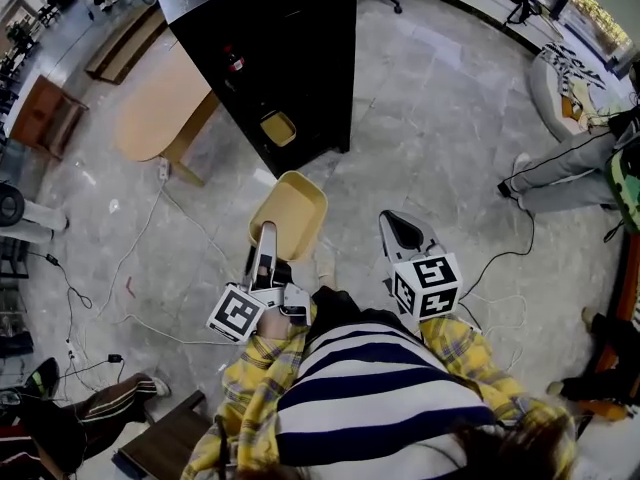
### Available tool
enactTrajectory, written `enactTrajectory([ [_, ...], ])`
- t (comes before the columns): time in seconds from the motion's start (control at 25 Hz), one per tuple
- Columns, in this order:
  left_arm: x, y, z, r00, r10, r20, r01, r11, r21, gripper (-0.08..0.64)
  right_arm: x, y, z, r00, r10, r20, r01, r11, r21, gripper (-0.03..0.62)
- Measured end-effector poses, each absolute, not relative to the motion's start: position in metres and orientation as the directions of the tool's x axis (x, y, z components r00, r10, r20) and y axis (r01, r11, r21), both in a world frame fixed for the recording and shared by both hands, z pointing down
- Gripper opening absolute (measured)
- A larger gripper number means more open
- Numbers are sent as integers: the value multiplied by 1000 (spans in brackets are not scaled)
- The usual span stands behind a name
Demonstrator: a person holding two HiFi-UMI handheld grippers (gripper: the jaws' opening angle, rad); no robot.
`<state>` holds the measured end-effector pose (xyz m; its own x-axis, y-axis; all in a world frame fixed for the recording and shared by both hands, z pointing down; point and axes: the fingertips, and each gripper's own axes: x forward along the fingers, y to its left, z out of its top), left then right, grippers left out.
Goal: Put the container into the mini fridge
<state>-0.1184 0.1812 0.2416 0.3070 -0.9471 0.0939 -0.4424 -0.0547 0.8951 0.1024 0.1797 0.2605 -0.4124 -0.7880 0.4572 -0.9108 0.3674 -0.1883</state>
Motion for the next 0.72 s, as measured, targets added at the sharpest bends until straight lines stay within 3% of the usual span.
enactTrajectory([
  [0.72,-140,47,272,402,-904,146,-448,-56,892,210,73,68,275,-354,-794,493,-935,314,-166,28],
])
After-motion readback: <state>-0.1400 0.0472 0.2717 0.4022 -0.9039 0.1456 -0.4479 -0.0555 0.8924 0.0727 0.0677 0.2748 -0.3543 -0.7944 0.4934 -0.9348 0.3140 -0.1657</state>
